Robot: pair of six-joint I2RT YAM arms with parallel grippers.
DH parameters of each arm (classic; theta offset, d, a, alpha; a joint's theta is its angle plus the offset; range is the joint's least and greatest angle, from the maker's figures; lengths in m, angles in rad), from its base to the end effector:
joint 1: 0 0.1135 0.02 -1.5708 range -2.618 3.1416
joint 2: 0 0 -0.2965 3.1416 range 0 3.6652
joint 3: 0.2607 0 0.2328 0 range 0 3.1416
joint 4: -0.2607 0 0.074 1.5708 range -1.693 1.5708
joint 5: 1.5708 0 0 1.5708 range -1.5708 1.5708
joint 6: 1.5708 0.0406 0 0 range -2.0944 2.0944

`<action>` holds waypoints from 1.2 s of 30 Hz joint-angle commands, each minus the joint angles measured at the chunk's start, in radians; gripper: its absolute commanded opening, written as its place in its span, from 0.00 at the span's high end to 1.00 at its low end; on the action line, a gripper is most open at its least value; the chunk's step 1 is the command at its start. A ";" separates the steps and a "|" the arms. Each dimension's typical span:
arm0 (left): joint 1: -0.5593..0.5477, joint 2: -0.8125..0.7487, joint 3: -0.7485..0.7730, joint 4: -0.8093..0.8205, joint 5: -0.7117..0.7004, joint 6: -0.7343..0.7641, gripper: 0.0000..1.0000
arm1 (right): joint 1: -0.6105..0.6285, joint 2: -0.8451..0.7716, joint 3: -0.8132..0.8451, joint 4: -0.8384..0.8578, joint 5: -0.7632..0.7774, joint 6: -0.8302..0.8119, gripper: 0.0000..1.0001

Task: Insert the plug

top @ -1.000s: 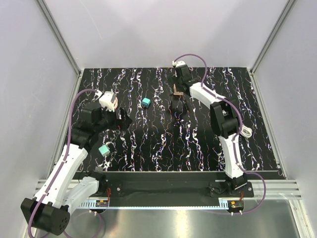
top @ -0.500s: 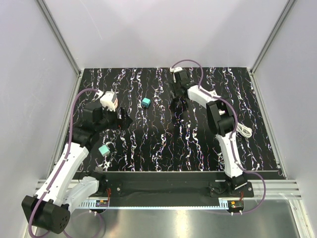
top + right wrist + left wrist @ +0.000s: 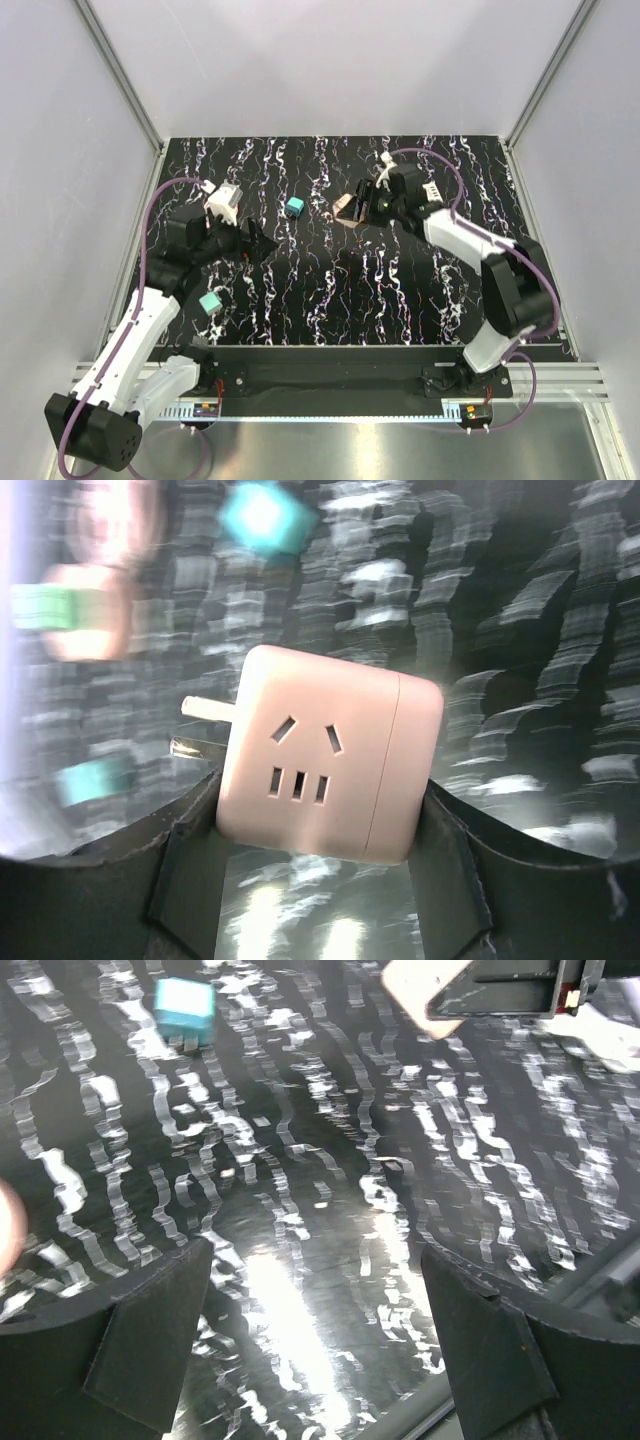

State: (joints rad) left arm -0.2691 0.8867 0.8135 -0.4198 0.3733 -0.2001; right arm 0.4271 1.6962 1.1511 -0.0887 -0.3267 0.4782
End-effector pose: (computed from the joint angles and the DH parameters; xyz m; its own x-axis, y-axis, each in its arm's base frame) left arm 0.1501 -0.0568 0.3338 -0.5579 -0.0381 -0.8290 0.4555 0.8210 -0.3442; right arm 0.3324 0.1656 0.2758 -0.7674 0.1296 -0.6279 -0.3092 0.7831 0.5395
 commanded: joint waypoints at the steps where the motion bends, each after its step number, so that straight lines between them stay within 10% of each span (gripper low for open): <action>1: 0.001 -0.020 -0.011 0.131 0.176 -0.030 0.10 | 0.001 -0.122 -0.161 0.410 -0.323 0.511 0.87; 5: -0.001 -0.054 -0.039 0.287 0.280 -0.091 0.08 | 0.001 -0.123 -0.316 1.061 -0.403 0.964 0.92; 11: -0.042 -0.057 -0.047 0.392 0.251 -0.107 0.01 | 0.045 -0.081 -0.379 1.418 -0.385 1.261 0.95; 36: -0.306 0.038 -0.023 0.567 -0.056 -0.059 0.02 | 0.220 -0.127 -0.398 1.515 -0.322 1.336 0.98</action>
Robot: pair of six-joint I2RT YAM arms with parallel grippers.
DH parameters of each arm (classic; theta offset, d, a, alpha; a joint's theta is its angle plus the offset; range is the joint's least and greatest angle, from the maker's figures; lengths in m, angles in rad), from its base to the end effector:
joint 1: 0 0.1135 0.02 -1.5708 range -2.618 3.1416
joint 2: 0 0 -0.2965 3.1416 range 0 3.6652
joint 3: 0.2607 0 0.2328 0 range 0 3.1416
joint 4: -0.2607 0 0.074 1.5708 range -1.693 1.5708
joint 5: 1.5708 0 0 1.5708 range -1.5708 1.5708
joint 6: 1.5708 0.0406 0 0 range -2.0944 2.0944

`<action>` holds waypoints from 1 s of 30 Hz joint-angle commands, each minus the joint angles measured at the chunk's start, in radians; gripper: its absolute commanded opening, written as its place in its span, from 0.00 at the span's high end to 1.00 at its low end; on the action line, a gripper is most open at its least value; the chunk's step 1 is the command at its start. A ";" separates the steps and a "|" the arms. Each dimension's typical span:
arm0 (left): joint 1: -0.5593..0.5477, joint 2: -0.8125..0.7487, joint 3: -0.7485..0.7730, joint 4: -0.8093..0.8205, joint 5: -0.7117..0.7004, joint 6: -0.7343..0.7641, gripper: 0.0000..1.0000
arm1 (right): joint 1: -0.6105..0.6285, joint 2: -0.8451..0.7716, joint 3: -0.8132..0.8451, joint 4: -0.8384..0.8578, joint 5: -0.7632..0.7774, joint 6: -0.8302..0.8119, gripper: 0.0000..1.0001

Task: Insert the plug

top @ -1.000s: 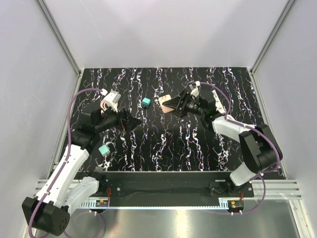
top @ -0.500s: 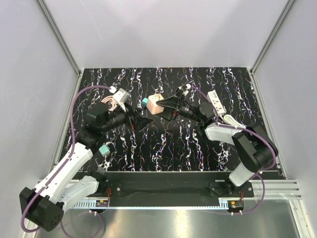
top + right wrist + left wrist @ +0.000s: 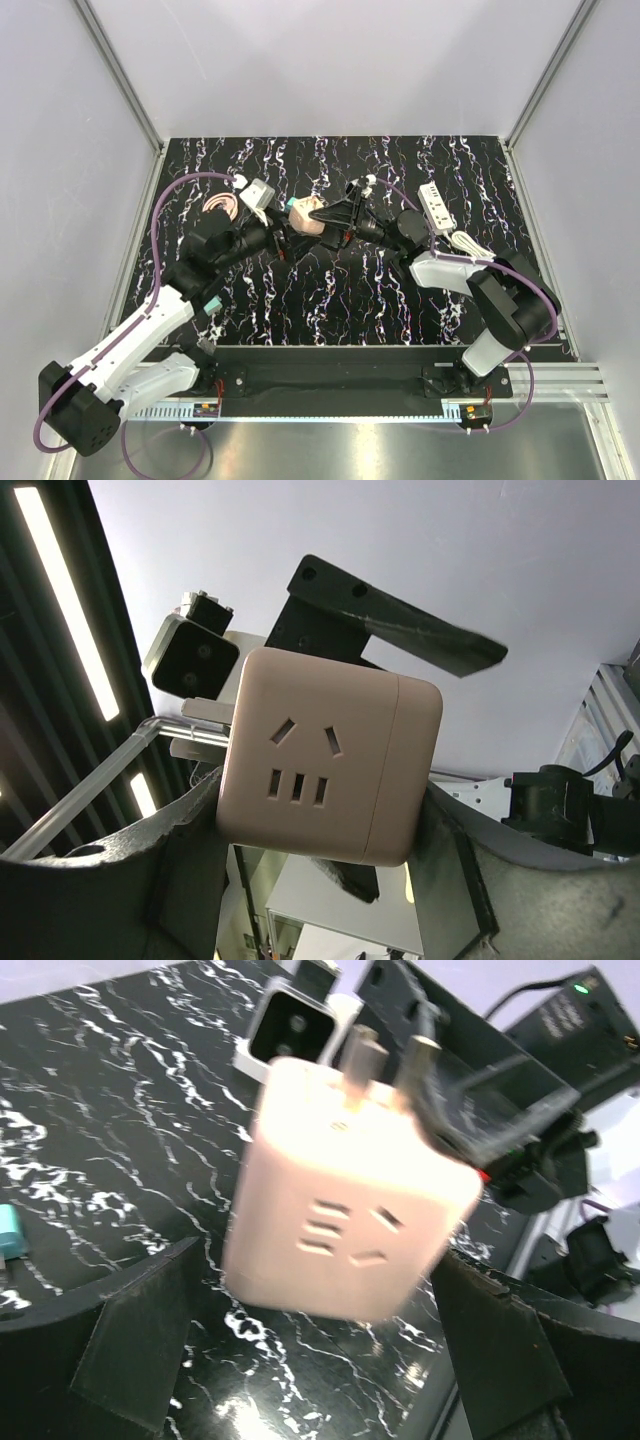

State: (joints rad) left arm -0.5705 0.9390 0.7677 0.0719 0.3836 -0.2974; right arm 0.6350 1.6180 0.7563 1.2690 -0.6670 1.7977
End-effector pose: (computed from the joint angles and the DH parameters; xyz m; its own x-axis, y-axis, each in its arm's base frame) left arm 0.1499 -0.1142 0.3625 -0.3184 -0.1185 -0.9405 0.7540 0.5696 -0.3271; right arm 0.2453 0.2120 0.3200 -0.9714 0.2352 -0.0322 -0.1030 -0.2955 0.9498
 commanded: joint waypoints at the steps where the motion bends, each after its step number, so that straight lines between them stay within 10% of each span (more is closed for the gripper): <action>1: -0.006 -0.014 0.022 0.074 -0.071 0.043 0.02 | 0.017 -0.049 -0.003 0.161 0.018 0.017 0.98; 10: -0.008 -0.032 0.004 0.086 -0.078 0.081 0.08 | 0.035 -0.043 0.009 0.164 0.007 0.025 0.97; 13: -0.008 -0.048 -0.005 0.104 -0.048 0.087 0.32 | 0.043 -0.035 0.011 0.162 0.004 0.023 0.94; 16: -0.008 -0.048 0.001 0.094 -0.009 0.083 0.68 | 0.045 -0.021 0.009 0.162 0.001 0.025 0.80; 20: -0.008 -0.052 0.002 0.072 0.037 0.072 0.89 | 0.046 -0.026 0.005 0.156 -0.006 0.014 0.57; 30: -0.008 -0.114 -0.016 0.026 0.054 0.057 1.00 | 0.043 -0.041 -0.026 0.135 0.000 -0.038 0.23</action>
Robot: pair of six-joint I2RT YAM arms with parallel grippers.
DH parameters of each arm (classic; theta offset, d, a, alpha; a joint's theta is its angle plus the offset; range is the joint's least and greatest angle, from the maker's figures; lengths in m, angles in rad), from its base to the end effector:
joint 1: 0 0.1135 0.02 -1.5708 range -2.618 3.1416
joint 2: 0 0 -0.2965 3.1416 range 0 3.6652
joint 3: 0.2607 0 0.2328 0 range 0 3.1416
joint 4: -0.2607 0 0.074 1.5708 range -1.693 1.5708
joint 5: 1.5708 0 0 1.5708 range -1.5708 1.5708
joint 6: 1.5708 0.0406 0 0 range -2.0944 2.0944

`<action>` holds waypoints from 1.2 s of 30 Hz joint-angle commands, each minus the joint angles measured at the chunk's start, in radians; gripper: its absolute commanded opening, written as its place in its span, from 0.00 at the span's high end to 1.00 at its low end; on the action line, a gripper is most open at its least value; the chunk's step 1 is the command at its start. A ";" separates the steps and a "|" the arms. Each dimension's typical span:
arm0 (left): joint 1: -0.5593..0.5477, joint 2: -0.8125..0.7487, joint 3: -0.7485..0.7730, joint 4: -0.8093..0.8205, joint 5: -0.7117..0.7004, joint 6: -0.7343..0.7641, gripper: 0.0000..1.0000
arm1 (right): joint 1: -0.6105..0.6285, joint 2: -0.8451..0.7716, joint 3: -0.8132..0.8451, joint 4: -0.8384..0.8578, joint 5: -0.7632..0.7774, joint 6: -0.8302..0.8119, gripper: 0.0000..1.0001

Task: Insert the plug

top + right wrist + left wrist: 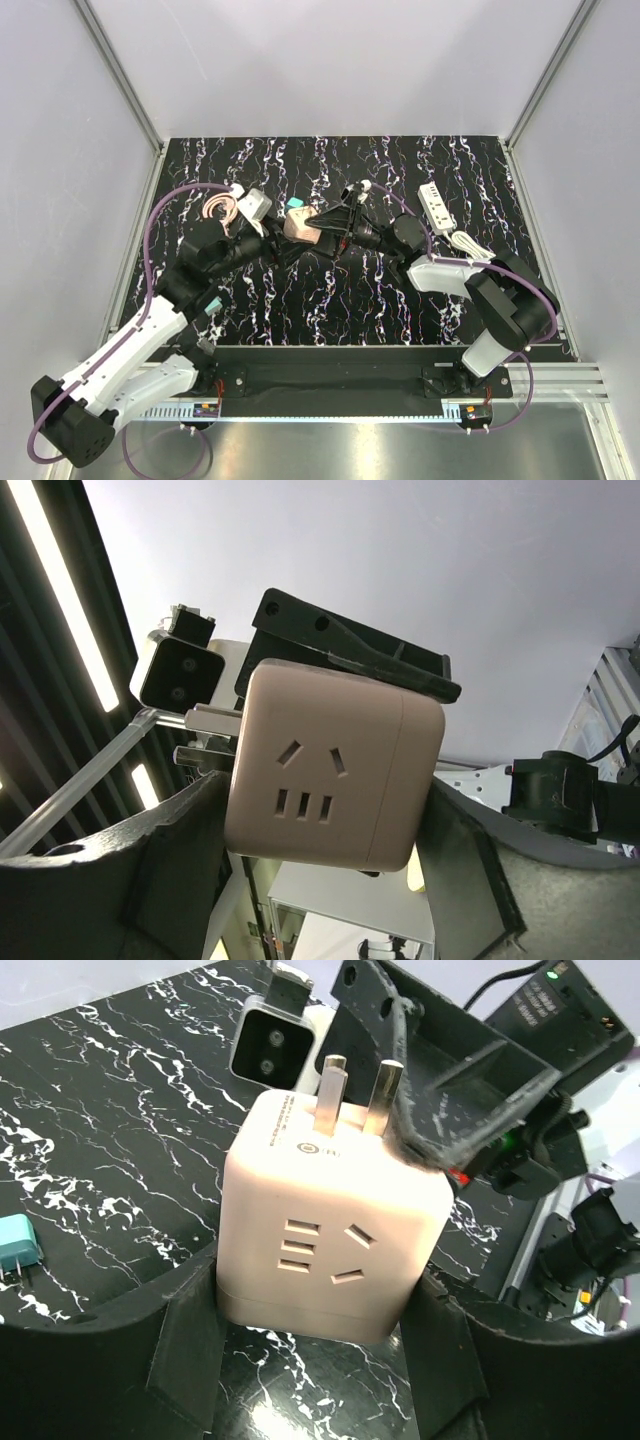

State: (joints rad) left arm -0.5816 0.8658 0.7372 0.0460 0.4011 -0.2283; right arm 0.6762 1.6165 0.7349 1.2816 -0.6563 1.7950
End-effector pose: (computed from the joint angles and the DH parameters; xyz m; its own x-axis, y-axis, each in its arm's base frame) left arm 0.1330 -0.1064 0.3608 -0.2552 -0.0816 -0.9634 0.7937 0.5513 -0.2569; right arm 0.2346 0.2200 0.3156 -0.9783 0.2054 -0.0269 -0.0884 -0.2968 0.9508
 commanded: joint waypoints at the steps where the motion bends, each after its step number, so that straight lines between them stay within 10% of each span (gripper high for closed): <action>1: 0.003 -0.042 0.027 0.017 0.038 -0.011 1.00 | 0.000 -0.044 -0.002 0.116 -0.011 -0.036 0.21; 5: 0.003 -0.071 0.050 -0.043 0.080 -0.031 1.00 | -0.009 -0.079 0.012 0.053 -0.029 -0.075 0.00; 16: 0.009 -0.073 0.218 -0.354 0.208 -0.065 1.00 | -0.144 -0.382 -0.029 -0.521 -0.128 -0.547 0.00; 22: 0.058 -0.036 0.246 -0.431 0.361 -0.120 1.00 | -0.158 -0.625 0.165 -1.195 -0.021 -1.277 0.01; 29: 0.081 0.007 0.205 -0.420 0.596 -0.195 1.00 | -0.156 -0.777 0.133 -1.321 -0.147 -2.127 0.00; 36: 0.080 0.012 0.159 -0.413 0.758 -0.189 1.00 | -0.130 -0.679 0.233 -1.421 -0.385 -2.448 0.00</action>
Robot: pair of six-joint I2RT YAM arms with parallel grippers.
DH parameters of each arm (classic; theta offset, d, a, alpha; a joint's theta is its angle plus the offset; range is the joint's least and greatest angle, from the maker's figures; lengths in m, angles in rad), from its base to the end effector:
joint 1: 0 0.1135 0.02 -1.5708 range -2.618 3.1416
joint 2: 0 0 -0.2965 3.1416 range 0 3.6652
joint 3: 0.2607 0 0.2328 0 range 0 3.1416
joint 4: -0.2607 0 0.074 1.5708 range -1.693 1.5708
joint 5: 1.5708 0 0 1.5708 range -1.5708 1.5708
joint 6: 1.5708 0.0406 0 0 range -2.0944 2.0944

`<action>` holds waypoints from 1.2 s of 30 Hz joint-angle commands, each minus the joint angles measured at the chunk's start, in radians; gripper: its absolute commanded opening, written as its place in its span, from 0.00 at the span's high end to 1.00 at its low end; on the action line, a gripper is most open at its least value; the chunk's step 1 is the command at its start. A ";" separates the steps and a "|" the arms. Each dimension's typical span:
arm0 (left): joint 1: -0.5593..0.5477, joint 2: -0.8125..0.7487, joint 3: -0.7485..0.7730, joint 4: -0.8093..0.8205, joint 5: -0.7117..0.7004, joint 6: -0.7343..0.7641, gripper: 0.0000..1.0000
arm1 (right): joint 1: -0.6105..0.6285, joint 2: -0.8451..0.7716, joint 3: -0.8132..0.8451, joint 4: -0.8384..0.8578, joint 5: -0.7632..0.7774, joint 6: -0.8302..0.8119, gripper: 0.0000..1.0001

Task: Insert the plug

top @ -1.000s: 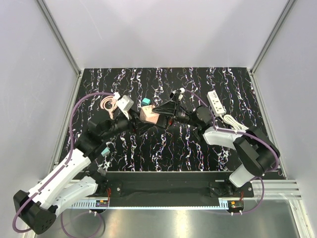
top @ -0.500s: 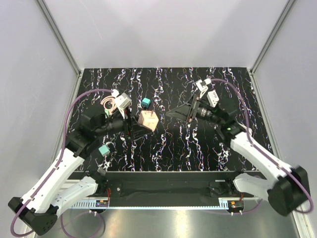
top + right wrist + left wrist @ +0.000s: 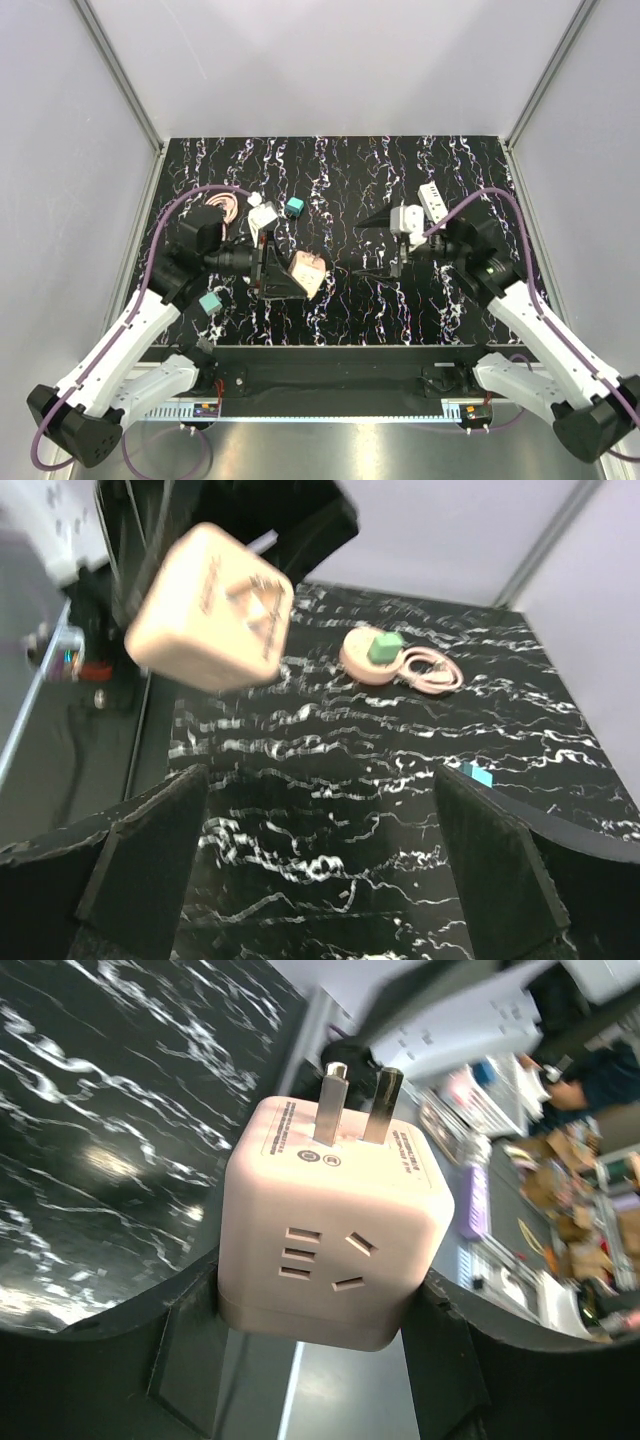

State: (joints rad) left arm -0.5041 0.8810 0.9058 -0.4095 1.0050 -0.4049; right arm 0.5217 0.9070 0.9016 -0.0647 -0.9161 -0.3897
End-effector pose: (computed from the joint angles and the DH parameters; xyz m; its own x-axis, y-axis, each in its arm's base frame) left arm 0.1091 -0.0993 0.3718 -0.6739 0.1306 -0.7272 0.7383 0.1555 -0.6563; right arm 0.1236 0.1082 0.3989 0.3197 -0.0830 -0.9439 -0.9384 0.1103 -0.3276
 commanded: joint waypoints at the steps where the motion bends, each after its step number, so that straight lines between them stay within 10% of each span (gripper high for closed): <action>1: 0.003 0.002 -0.015 0.043 0.190 -0.002 1.00 | 0.037 0.036 0.075 -0.081 -0.118 -0.293 0.00; 20: -0.004 0.116 -0.041 -0.028 0.247 0.090 1.00 | 0.282 0.253 0.378 -0.628 -0.148 -0.652 0.00; 36: -0.028 0.157 -0.056 -0.032 0.254 0.107 1.00 | 0.388 0.418 0.454 -0.600 -0.032 -0.756 0.00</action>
State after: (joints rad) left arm -0.5259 1.0355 0.8555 -0.4774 1.2102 -0.3138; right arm 0.8913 1.3056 1.3075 -0.6746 -0.9852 -1.1065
